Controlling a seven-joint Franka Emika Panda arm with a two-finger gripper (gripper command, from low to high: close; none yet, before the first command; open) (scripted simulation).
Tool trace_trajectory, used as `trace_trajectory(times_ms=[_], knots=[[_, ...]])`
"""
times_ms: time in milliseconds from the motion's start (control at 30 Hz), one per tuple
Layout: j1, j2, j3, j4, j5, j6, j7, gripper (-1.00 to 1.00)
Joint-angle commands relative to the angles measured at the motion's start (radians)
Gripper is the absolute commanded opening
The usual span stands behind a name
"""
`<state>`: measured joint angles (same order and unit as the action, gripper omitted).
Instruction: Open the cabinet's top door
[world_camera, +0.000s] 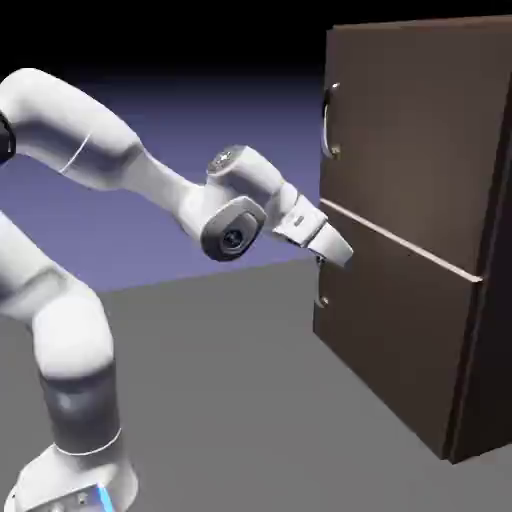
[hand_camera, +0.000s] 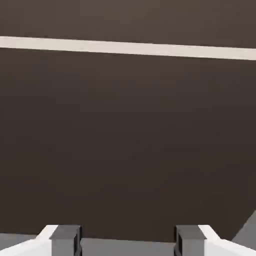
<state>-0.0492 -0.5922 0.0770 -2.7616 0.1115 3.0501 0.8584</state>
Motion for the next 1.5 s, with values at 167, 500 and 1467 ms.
trace_trajectory(times_ms=[167, 500, 1467], knots=[[-0.136, -0.049, 0.171, 0.108, 0.248, 0.029, 0.261, 0.0], [-0.363, -0.132, 0.457, 0.287, 0.661, 0.078, 0.696, 0.0], [-1.021, -0.37, 1.285, 0.808, 1.86, 0.219, 1.957, 0.0]])
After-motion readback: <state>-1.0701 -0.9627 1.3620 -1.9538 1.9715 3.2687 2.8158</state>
